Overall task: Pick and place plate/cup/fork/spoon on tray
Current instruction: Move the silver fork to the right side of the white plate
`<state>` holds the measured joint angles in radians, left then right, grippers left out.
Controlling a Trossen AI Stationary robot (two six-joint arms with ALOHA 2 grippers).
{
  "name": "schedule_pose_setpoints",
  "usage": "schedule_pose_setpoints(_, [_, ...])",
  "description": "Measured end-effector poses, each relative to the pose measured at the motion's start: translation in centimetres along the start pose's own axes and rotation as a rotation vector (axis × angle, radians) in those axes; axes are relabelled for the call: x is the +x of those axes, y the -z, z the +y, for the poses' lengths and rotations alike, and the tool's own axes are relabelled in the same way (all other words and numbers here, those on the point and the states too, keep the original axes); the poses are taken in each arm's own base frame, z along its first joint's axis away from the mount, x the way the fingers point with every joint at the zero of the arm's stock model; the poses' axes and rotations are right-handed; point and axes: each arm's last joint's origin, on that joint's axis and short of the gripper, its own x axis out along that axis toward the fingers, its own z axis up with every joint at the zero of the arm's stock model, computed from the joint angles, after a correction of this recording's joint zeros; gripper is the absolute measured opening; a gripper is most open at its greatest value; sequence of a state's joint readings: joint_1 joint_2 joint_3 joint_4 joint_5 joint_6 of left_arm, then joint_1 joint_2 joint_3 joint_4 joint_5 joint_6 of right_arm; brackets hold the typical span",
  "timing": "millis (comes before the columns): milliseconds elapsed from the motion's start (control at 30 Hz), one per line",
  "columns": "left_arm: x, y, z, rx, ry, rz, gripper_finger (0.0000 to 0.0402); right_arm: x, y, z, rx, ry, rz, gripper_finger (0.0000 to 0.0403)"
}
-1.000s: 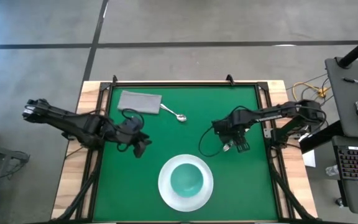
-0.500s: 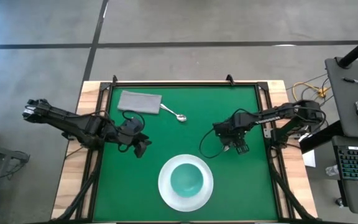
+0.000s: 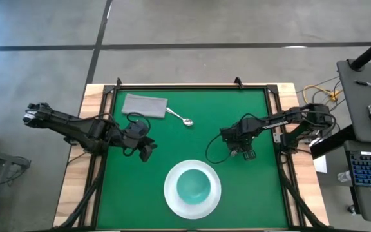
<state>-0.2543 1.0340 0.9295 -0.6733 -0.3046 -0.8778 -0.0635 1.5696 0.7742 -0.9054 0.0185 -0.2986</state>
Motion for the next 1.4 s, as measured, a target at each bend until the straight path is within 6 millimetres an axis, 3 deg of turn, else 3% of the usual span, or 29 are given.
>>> schedule_pose_setpoints(267, [0.0, 0.0, 0.0, 0.003, -0.002, 0.001, 0.0134, -0.1, -0.1, 0.0, 0.028, -0.017, 0.001, 0.0018])
schedule_pose_setpoints(400, [0.0, 0.0, 0.0, 0.003, -0.003, 0.001, 0.0134, -0.7, -0.3, 0.1, 0.088, -0.076, 0.001, 0.0015])
schedule_pose_setpoints(600, [0.0, 0.0, 0.0, 0.004, -0.003, 0.001, 0.0134, -1.7, -0.9, 0.9, 0.437, -0.292, -0.067, 0.0014])
schedule_pose_setpoints(800, [0.0, 0.0, 0.0, 0.038, -0.002, 0.001, 0.0134, -3.7, -1.2, 2.2, 0.867, -0.313, -0.176, 0.0014])
schedule_pose_setpoints(967, [0.0, 0.0, 0.0, 0.056, -0.002, 0.002, 0.0134, -6.0, -1.4, 4.4, 1.203, -0.315, -0.357, 0.0013])
schedule_pose_setpoints(1233, [0.0, 0.0, 0.0, 0.104, 0.007, 0.010, 0.0134, -6.0, -1.8, 8.0, 1.353, -0.317, -0.390, 0.0013])
schedule_pose_setpoints(1400, [0.0, 0.1, -0.1, 0.105, 0.026, 0.028, 0.0134, -5.3, -2.4, 8.6, 1.365, -0.292, -0.372, 0.0013])
